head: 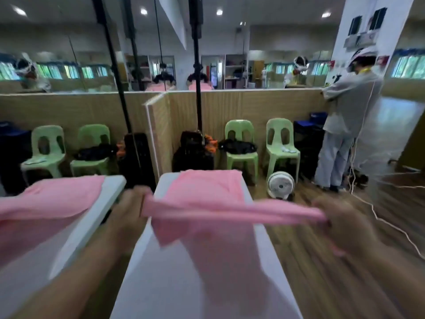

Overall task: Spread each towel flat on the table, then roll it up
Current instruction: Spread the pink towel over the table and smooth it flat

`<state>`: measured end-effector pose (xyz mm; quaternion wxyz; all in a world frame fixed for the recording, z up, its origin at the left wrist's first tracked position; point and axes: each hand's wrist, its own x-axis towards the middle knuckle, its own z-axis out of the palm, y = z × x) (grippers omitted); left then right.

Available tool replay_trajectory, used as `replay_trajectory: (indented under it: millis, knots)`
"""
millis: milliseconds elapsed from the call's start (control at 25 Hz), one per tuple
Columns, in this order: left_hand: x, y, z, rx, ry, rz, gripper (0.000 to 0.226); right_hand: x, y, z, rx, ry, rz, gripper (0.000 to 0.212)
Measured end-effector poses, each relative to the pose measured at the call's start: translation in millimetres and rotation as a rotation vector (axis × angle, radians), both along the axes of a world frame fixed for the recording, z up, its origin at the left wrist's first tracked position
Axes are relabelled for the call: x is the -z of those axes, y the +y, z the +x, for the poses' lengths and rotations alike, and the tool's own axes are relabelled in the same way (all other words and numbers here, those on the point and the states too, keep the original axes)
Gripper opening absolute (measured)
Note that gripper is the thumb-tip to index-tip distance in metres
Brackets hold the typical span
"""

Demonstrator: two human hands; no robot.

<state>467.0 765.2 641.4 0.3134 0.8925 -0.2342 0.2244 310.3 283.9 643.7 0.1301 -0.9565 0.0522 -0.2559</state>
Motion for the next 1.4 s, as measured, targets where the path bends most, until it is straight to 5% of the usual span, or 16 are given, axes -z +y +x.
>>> replay_trajectory:
  millis: [120, 200, 360, 600, 800, 1240, 1400]
  knots:
    - [122.9, 60.7, -70.6, -0.048, 0.371, 0.120, 0.042, 116.9, 36.7, -41.9, 0.007, 0.280, 0.116, 0.026]
    - [165.3, 89.1, -85.2, -0.115, 0.444, 0.156, 0.044, 162.1, 46.9, -73.8, -0.004, 0.388, 0.165, 0.025]
    - [182.8, 105.5, -129.0, -0.249, 0.292, 0.113, 0.034, 181.0, 43.7, -104.7, -0.119, 0.388, 0.067, 0.023]
    - [180.3, 101.9, -194.2, -0.519, 0.564, -0.682, 0.037, 168.5, 43.8, -156.5, -0.253, 0.229, -0.022, 0.036]
    - [182.4, 138.4, -246.8, -0.584, 0.642, -0.484, 0.040, 191.1, 63.4, -208.9, -0.205, 0.341, 0.045, 0.022]
    - [246.4, 173.1, -267.4, -0.631, 0.824, -0.622, 0.025, 253.4, 112.0, -287.2, 0.059, 0.597, 0.185, 0.034]
    - [261.3, 181.9, -272.4, -0.641, 0.823, -0.484, 0.020, 261.2, 124.1, -294.2, 0.017, 0.729, 0.106, 0.023]
